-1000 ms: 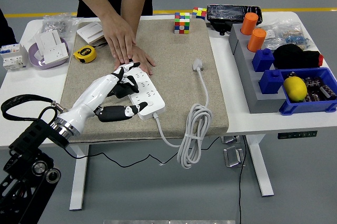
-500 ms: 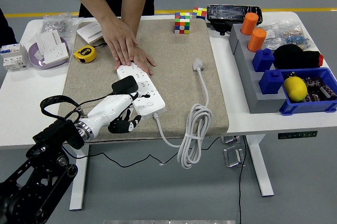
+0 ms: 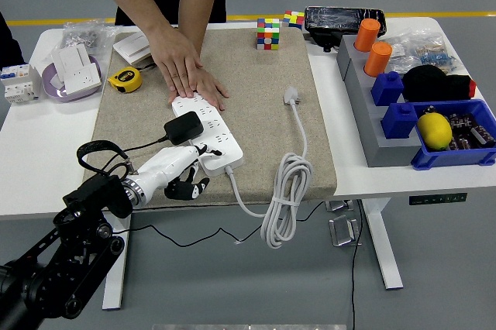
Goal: Pick up the plug,place it near the board,insert it into the board,press the button
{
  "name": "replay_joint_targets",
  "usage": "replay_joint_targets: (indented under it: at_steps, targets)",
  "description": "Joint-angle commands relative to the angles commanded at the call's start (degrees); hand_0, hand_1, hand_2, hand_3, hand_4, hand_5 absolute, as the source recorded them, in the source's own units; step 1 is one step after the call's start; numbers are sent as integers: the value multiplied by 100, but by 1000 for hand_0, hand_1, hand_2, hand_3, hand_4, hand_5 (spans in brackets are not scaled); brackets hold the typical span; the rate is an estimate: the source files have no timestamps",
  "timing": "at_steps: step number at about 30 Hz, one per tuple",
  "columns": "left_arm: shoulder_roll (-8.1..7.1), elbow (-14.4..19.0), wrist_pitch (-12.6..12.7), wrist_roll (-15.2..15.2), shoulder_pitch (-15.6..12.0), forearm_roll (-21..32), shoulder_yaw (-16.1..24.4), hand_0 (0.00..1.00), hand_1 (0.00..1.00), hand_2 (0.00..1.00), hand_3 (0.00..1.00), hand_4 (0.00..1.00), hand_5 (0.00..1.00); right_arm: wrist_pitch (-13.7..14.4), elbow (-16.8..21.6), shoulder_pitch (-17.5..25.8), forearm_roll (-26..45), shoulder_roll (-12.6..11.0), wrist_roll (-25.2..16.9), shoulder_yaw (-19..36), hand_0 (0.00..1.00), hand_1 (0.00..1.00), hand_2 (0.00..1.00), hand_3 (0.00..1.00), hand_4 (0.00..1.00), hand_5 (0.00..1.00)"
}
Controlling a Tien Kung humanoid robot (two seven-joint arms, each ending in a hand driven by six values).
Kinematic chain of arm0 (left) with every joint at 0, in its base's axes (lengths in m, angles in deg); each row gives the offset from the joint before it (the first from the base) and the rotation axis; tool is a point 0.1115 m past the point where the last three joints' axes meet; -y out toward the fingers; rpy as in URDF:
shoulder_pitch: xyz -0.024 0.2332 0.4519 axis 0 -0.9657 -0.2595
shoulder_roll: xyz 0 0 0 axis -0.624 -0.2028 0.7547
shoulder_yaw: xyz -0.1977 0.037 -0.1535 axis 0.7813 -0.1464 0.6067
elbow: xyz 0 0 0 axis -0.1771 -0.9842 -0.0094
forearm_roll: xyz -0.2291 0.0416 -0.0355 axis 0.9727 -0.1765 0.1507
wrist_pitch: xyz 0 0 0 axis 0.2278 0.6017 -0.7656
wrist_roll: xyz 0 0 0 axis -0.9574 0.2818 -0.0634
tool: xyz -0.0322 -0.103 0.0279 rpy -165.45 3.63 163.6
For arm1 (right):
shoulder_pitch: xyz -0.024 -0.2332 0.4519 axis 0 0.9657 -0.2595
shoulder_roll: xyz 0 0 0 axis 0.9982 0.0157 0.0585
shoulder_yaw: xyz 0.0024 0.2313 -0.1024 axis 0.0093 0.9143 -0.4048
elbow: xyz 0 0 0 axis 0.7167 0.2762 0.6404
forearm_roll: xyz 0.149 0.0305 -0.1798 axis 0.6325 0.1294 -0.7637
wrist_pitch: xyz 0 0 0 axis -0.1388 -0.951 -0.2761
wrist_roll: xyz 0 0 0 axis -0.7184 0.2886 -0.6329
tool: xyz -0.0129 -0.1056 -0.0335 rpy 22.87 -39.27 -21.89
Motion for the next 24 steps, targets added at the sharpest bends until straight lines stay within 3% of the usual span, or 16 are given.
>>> replay_joint_targets:
  at_steps: [24]
  targets:
    - [124,-295,-2,6,96,0,19,122,14,150,870,559,2,3,1,-6,6,-8,-7,-25,818,793,755,742,998,998]
